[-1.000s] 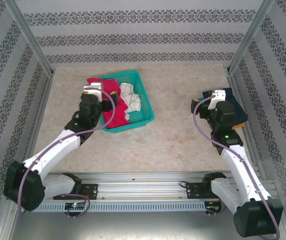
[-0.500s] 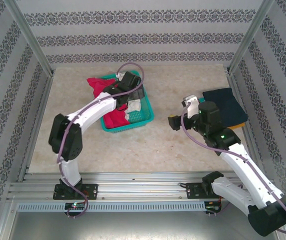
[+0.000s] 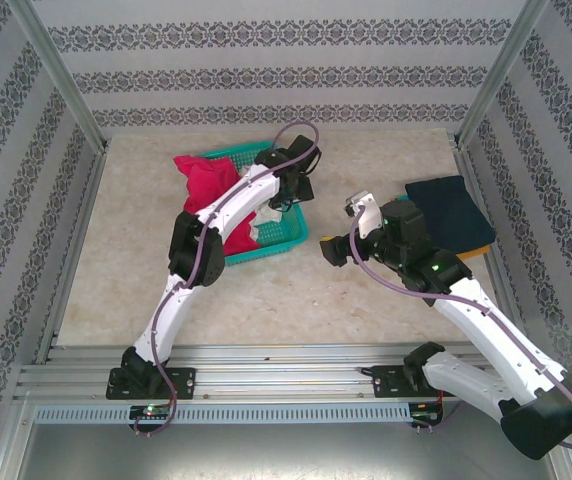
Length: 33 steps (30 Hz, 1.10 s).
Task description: Fold and stack the t-shirts
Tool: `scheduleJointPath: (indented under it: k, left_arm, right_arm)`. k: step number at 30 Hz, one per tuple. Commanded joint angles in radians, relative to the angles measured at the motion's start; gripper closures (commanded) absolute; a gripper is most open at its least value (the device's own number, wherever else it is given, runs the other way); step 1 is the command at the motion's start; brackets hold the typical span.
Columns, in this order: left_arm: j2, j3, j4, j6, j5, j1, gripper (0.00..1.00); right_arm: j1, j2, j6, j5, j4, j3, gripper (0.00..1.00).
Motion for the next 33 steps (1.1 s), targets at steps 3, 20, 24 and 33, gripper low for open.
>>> scheduleJointPath:
  k: [3,20,24,33]
  left_arm:
    - [-0.018,0.036,-0.167,0.016,-0.001,0.011,0.73]
    - [-0.367,-0.497,-0.003,0.491,0.100,0.259,1.00]
    - [-0.459,-0.655,0.069,0.620,0.144,0.378,1.00]
    - [-0.580,-0.824,0.065,0.837,0.160,0.571,1.00]
  right_arm:
    - [0.007,0.005,-0.001,0.011,-0.010,0.035,0.02]
    - [0.044,0.146,-0.021,-0.057,0.072,0.115,0.02]
    - [0.085,0.200,-0.024,-0.059,0.101,0.145,0.02]
    - [0.142,0.272,-0.013,-0.062,0.134,0.182,0.02]
